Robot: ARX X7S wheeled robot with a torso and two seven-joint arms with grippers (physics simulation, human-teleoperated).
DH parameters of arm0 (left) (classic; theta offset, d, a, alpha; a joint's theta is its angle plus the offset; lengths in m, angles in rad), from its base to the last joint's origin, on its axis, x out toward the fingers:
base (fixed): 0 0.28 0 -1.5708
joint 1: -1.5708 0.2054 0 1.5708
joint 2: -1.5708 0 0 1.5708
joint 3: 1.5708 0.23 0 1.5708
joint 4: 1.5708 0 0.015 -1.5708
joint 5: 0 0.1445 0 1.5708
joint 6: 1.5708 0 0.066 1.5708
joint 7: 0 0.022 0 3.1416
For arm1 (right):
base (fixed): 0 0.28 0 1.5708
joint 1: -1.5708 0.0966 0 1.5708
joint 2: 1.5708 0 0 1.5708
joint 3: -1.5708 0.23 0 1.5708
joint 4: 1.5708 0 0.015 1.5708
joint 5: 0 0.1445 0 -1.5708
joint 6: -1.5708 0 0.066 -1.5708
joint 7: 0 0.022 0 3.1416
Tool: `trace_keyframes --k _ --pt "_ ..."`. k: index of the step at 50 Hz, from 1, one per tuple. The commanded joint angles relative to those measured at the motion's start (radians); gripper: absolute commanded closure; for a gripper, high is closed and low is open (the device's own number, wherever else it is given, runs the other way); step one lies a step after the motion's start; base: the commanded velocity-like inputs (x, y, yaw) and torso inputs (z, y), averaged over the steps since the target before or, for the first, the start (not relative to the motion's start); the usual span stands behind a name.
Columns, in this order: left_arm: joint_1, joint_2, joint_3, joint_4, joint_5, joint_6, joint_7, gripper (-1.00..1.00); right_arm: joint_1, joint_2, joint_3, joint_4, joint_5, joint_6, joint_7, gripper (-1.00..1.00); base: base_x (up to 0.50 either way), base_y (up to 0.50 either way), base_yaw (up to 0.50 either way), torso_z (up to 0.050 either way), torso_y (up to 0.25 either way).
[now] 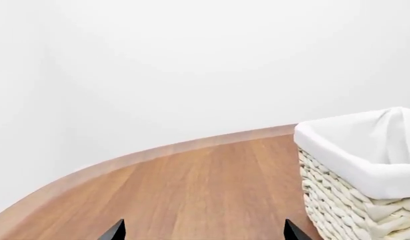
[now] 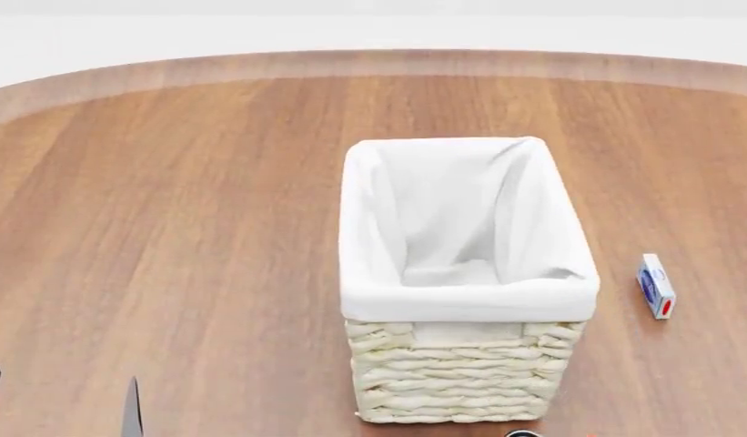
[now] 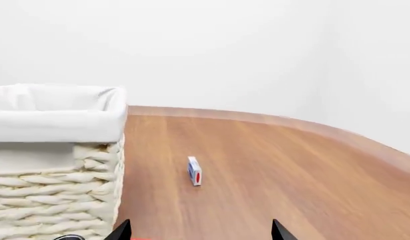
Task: Pick up the alphabet soup and put it in the basket.
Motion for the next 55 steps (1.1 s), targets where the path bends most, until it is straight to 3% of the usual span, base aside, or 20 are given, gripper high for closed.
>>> trace_keyframes --k 1,55 --pt "0.002 -0.005 0.003 0.002 -0.003 0.001 -0.007 -1.00 0.011 -0.043 -0.016 0.117 -0.050 -0.084 -0.005 -1.00 0.00 0.00 0.00 0.000 0.000" --pt "-0.003 -0.023 0.019 -0.002 -0.020 0.004 -0.031 -1.00 0.076 -0.101 -0.069 0.450 -0.101 -0.300 -0.048 -1.00 0.00 0.00 0.00 0.000 0.000"
